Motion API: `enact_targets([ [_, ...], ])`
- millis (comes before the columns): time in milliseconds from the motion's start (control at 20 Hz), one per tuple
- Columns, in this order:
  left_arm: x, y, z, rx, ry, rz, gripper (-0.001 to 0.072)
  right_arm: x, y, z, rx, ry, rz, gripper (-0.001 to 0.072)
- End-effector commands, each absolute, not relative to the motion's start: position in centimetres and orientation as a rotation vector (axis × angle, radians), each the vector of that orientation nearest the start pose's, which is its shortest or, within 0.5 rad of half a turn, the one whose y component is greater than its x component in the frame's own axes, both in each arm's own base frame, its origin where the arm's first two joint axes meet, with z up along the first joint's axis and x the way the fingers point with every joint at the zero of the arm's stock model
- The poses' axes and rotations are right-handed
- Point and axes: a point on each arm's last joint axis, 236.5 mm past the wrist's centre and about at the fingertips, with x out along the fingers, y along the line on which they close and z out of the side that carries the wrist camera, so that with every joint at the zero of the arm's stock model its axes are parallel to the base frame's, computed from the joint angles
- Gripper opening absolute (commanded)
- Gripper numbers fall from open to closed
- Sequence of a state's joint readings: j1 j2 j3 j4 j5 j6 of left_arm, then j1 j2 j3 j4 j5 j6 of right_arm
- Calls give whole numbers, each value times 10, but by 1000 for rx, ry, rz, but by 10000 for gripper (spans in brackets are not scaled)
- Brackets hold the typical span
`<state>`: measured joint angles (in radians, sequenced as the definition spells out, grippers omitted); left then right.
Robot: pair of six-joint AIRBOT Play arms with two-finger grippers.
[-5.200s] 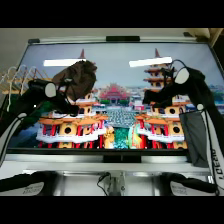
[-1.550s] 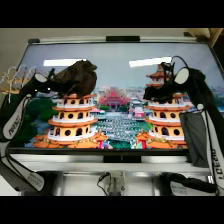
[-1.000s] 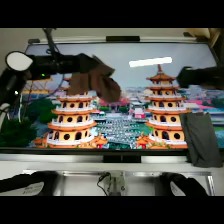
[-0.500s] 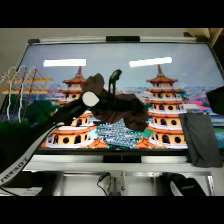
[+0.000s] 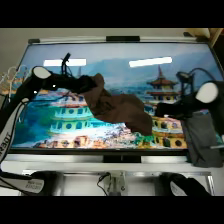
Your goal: Fold the shirts.
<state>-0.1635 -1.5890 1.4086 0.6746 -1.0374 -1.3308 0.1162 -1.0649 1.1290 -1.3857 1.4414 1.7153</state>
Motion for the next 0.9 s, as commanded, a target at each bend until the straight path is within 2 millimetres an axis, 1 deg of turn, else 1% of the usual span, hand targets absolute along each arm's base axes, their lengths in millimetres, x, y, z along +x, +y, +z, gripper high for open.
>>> enact_targets([
  [0, 443, -170, -7, -569, 1273, -497, 628, 304, 111, -11, 280, 1571, 226, 668],
  [50, 442, -174, -16, -571, 1281, -494, 628, 303, 111, -25, 273, 1615, 232, 668],
  [100, 444, -182, -20, -575, 1272, -503, 628, 301, 111, -39, 253, 1654, 248, 668],
  [150, 445, -195, -22, -567, 1258, -528, 625, 299, 111, -48, 244, 1686, 254, 668],
  [250, 446, -219, -34, -539, 1250, -544, 619, 294, 111, -58, 240, 1731, 260, 668],
  [350, 447, -238, -52, -520, 1251, -541, 618, 289, 111, -57, 225, 1750, 280, 668],
  [450, 450, -247, -66, -509, 1245, -530, 604, 278, 109, -61, 202, 1784, 305, 668],
  [600, 454, -248, -71, -515, 1237, -517, 596, 251, 110, -86, 231, 1849, 301, 668],
  [650, 455, -248, -71, -516, 1234, -514, 446, 246, 115, -92, 259, 1848, 309, 668],
  [700, 455, -247, -71, -517, 1235, -514, 225, 247, 122, -98, 299, 1831, 314, 667],
  [750, 456, -247, -71, -517, 1231, -512, 134, 250, 127, -101, 335, 1806, 313, 667],
  [800, 456, -247, -71, -517, 1228, -512, 115, 257, 132, -102, 362, 1775, 315, 629],
  [850, 457, -247, -70, -513, 1225, -514, 33, 262, 134, -102, 377, 1750, 315, 428],
])
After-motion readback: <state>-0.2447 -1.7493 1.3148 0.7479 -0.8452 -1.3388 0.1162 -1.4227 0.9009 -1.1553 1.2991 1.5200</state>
